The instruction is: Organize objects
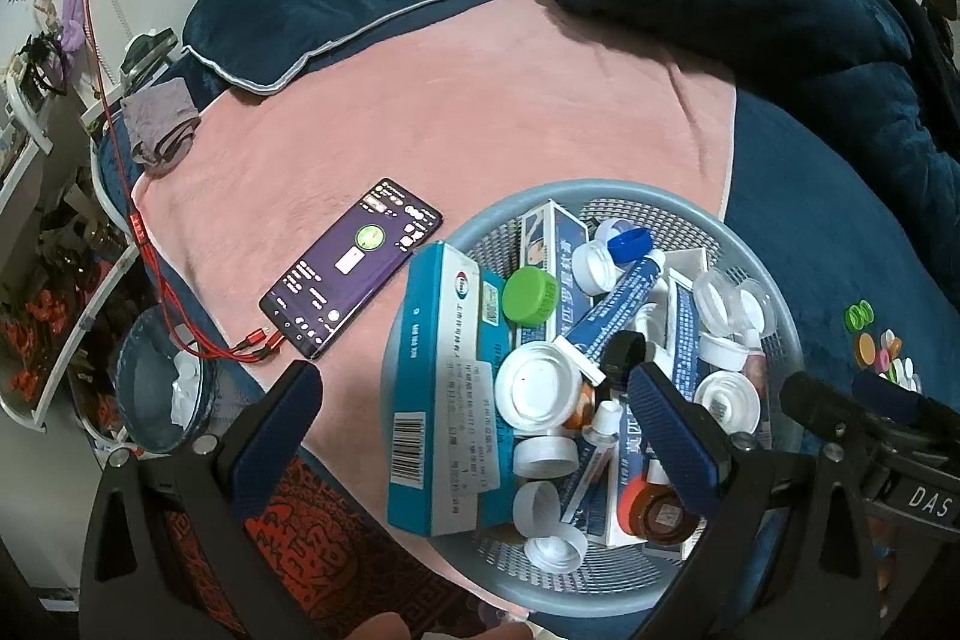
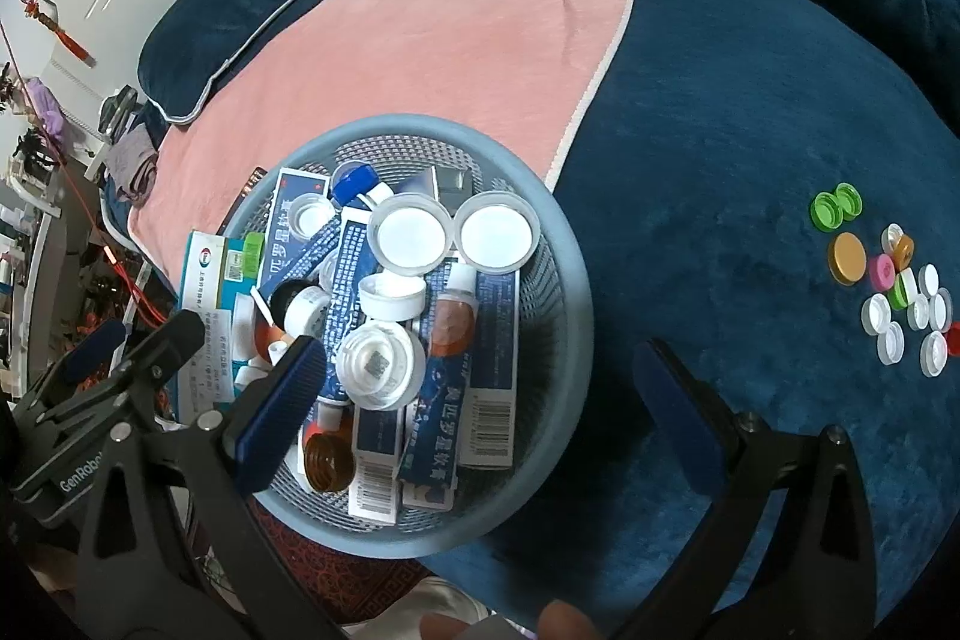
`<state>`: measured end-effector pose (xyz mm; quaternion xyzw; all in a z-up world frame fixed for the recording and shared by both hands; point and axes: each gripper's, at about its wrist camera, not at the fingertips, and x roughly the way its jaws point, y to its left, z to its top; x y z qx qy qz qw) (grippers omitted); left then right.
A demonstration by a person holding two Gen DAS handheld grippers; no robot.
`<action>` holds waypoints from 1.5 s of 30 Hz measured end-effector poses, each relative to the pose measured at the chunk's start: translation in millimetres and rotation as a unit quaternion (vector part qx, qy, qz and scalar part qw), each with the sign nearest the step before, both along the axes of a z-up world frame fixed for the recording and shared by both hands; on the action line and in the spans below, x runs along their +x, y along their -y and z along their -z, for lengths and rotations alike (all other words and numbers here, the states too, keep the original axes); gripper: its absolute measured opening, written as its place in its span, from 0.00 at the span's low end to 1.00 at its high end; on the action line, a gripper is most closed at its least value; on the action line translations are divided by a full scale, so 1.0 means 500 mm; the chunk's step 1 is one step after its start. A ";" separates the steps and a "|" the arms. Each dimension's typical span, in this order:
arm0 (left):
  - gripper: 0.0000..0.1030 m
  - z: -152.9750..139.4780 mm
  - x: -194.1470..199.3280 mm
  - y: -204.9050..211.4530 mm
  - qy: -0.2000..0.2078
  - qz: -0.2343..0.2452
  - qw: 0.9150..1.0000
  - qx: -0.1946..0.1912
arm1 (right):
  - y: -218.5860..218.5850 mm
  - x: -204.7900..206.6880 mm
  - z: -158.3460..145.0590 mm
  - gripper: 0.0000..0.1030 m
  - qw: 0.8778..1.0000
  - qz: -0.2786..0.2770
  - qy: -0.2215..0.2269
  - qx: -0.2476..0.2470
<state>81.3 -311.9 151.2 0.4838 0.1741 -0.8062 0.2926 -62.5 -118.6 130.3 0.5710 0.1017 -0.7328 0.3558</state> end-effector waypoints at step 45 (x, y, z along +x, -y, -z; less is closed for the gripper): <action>0.99 -0.018 -0.171 -0.269 0.010 0.115 0.993 -0.025 | -0.254 -0.119 -0.015 1.00 0.996 0.087 0.001 0.001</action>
